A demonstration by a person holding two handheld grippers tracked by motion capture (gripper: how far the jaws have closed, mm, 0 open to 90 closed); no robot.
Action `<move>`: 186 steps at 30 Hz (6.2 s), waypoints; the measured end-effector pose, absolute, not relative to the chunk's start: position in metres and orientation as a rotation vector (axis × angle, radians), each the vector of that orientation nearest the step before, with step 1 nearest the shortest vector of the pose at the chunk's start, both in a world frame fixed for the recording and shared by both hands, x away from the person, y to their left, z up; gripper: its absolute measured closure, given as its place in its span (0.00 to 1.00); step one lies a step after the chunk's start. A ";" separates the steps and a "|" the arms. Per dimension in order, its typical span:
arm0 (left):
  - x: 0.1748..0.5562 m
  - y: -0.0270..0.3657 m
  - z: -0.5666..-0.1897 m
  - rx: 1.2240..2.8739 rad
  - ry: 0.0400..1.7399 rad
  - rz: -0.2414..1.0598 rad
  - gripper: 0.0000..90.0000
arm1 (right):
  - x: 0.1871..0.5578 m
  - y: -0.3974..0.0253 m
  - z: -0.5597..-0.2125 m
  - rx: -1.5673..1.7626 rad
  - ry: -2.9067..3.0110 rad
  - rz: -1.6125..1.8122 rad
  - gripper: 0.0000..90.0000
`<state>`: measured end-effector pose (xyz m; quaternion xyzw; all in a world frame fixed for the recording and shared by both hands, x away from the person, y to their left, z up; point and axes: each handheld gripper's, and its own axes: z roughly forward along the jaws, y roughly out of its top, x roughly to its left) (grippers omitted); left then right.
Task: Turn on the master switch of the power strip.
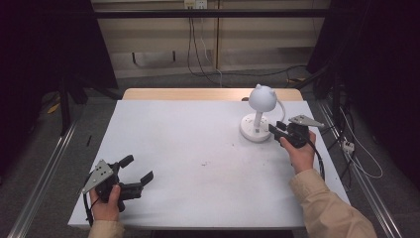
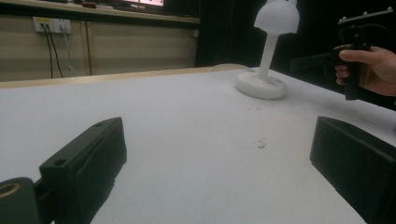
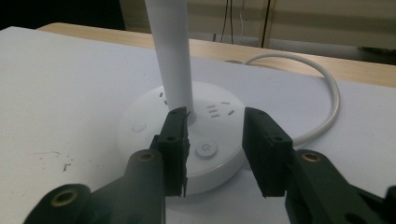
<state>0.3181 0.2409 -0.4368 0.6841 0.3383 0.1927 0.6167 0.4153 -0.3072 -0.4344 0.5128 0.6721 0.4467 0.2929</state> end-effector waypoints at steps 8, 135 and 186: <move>0.318 0.240 -0.437 1.577 0.780 0.442 0.04 | 0.420 -0.310 -0.435 1.365 1.795 1.163 0.77; 0.317 0.241 -0.438 1.590 0.781 0.443 0.04 | 0.437 -0.297 -0.459 1.318 1.887 1.121 1.00; 0.319 0.238 -0.439 1.595 0.773 0.434 0.04 | 0.437 -0.296 -0.459 1.359 1.878 1.124 1.00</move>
